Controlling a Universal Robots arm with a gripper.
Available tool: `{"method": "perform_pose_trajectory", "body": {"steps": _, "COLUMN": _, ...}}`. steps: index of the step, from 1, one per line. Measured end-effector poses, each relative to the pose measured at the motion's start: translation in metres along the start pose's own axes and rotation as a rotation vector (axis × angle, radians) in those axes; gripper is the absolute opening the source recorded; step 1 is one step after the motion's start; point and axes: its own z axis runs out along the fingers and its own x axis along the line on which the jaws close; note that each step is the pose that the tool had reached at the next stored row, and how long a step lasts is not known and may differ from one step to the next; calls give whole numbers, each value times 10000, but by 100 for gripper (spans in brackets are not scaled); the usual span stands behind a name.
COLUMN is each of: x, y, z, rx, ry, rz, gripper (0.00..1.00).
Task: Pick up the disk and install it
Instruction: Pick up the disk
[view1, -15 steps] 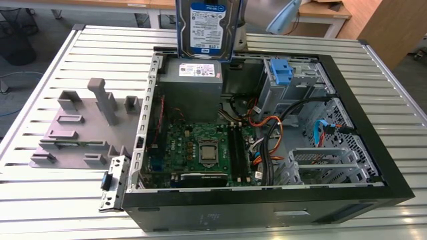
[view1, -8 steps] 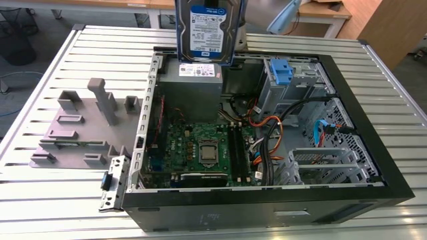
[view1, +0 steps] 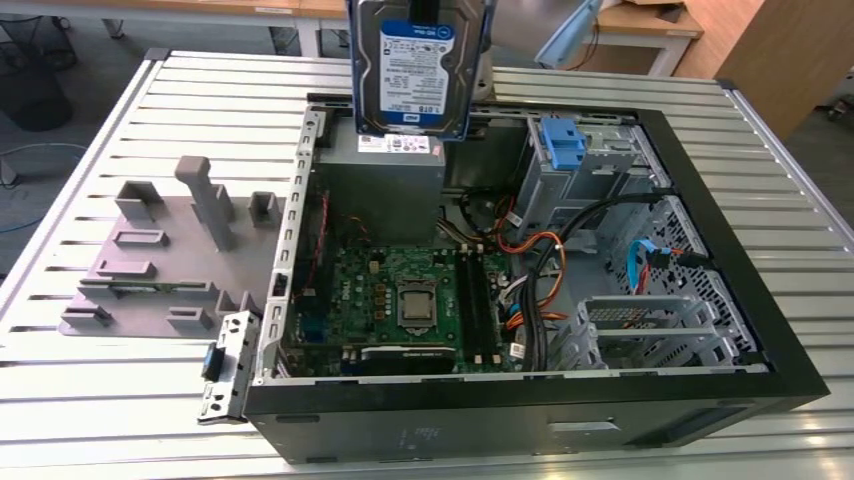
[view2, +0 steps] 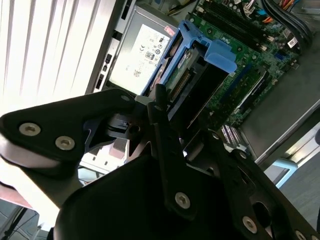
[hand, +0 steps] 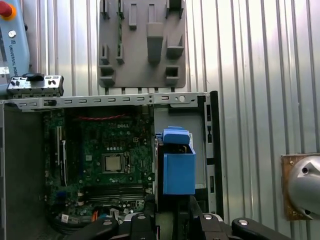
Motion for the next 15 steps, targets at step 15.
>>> {"method": "perform_pose_trajectory", "body": {"steps": 15, "x": 296, "y": -18, "z": -9, "rx": 0, "ry": -1, "rz": 0, "gripper": 35}}
